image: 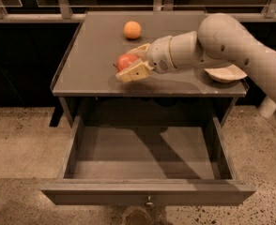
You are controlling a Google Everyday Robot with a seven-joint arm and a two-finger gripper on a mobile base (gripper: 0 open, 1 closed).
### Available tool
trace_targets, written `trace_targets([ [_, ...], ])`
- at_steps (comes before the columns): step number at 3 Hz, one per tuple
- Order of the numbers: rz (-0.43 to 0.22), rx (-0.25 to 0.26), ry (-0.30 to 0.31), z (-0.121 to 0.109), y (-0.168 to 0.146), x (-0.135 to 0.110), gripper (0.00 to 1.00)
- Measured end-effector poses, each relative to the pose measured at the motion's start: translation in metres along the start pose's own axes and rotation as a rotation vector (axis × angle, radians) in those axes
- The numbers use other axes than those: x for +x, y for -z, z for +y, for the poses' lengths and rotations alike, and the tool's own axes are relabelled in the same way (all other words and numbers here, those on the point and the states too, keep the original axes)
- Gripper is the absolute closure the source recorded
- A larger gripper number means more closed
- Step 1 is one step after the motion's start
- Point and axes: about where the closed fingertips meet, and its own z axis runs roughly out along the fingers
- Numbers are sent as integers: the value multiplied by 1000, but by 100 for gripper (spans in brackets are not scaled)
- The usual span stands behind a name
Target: Pick apple from top drawer and place on counter
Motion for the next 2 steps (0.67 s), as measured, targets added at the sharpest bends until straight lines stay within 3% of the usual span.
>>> trace_targets([
  [1, -78, -26, -15, -24, -25, 2, 100],
  [2, -96, -14, -26, -40, -45, 7, 100],
])
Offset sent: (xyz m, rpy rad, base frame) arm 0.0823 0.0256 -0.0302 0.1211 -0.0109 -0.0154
